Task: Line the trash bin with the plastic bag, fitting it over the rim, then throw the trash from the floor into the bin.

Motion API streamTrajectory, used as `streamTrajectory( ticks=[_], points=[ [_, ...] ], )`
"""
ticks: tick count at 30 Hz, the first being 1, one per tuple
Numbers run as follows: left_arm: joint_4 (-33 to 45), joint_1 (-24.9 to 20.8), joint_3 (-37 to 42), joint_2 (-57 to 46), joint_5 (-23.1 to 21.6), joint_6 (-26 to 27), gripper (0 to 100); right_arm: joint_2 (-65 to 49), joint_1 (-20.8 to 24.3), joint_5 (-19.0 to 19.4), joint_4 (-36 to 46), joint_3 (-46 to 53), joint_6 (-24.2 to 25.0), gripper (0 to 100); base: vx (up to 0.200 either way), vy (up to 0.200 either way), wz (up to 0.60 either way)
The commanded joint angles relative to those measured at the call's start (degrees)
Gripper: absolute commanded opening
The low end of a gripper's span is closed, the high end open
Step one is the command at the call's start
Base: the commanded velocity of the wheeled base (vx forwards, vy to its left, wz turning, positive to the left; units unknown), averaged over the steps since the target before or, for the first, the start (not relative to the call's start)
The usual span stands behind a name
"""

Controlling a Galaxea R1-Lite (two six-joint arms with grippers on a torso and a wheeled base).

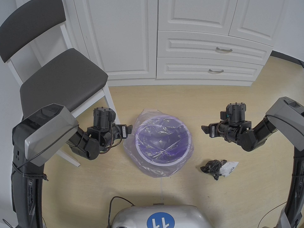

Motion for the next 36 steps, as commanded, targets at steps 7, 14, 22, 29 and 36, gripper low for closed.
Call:
streamTrajectory(
  ticks=[7, 14, 22, 29, 36],
  points=[
    [-1.21, -0.04, -1.80, 5.71, -0.03, -0.11, 100, 2.37, 1.14, -0.14, -2.14, -0.44, 1.62, 100, 0.000, 0.000, 0.00],
    [-1.03, 0.31, -4.27, 8.34, -0.03, -0.37, 100, 3.42, 1.23, -0.14, -2.14, -0.88, 1.79, 100, 0.000, 0.000, 0.00],
    [2.84, 0.31, -12.44, 14.50, 0.06, -3.09, 100, 6.85, 1.06, -0.23, -1.52, -4.39, 3.99, 100, 0.000, 0.000, 0.00],
    [9.08, 0.49, -16.22, 15.99, 0.32, -3.88, 100, 10.10, 0.71, -0.23, -1.26, -6.94, 4.34, 100, 0.000, 0.000, 0.00],
    [10.83, 0.57, -21.84, 18.45, 0.94, -6.61, 100, 12.39, 0.35, -0.23, -1.26, -8.52, 4.43, 100, 0.000, 0.000, 0.00]
  ],
)
